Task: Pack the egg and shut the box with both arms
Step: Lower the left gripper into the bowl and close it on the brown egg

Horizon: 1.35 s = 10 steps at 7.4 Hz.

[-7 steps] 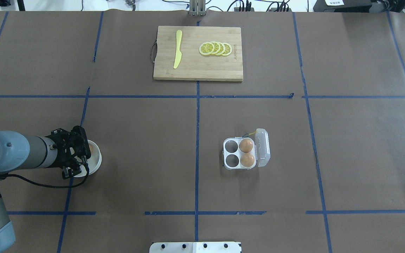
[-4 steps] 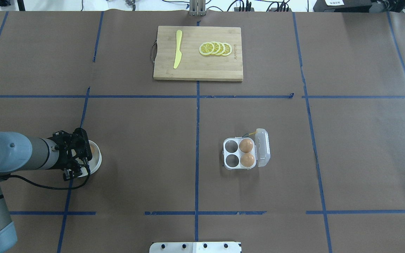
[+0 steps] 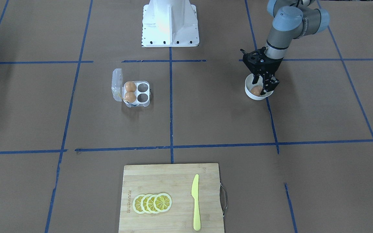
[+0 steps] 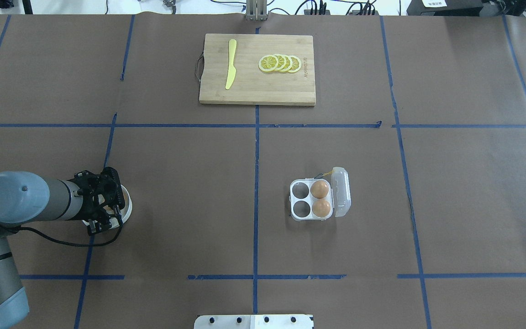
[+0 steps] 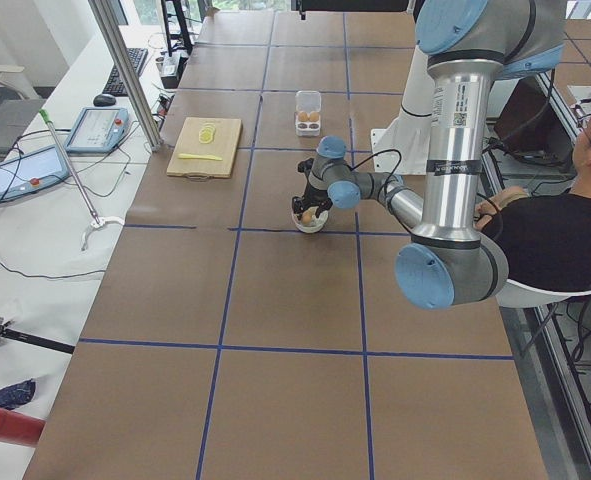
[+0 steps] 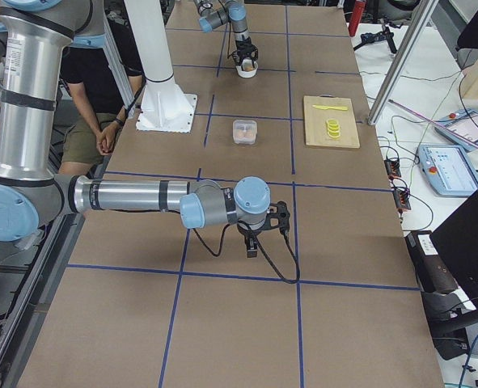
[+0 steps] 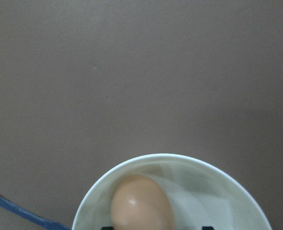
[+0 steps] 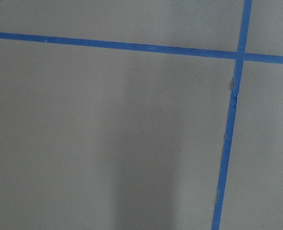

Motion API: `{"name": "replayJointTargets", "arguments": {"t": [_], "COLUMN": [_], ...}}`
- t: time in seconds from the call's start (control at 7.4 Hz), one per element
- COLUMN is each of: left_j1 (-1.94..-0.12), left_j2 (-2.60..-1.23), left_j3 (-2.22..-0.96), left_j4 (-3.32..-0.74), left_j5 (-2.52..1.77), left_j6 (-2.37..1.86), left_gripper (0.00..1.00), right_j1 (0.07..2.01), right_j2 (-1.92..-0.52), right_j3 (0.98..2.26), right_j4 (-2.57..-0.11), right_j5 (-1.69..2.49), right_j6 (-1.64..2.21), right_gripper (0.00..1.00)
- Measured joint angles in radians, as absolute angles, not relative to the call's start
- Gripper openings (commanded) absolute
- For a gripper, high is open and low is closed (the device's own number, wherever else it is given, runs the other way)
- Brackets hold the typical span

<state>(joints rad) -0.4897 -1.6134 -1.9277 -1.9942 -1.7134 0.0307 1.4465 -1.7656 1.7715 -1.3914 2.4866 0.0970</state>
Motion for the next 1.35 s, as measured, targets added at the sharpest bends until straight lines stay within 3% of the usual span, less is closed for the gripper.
{"name": "replayJointTargets", "arguments": {"t": [0.54,0.68,1.08,1.35], "left_j1": [-0.489,-0.489,-0.490,-0.499], "left_j2": [-1.621,-1.625,-1.628,-1.622], "left_j3": [-1.920,-1.917,-1.910,-1.922], "left_j4": [-1.995,-1.995,-1.993,-1.992], "left_j5": [-1.714,-1.714,-1.713,-1.712], "left_j6": [0.031,0.032,0.033,0.031], "left_gripper": [0.69,0.59,0.00,0.00], "right_j1": [1.447,1.447,1.447,1.447], "right_j2": [-1.766,-1.766,-1.766,-1.766], "right_j3": [1.772,1.772,1.772,1.773], "right_j4": [-1.391,-1.391,-1.391,-1.391], "right_j5": [2.487,2.487,2.488,2.488], "right_j6": [0.098,0.098,0.098,0.099], "right_gripper": [1.00,1.00,1.00,1.00]}}
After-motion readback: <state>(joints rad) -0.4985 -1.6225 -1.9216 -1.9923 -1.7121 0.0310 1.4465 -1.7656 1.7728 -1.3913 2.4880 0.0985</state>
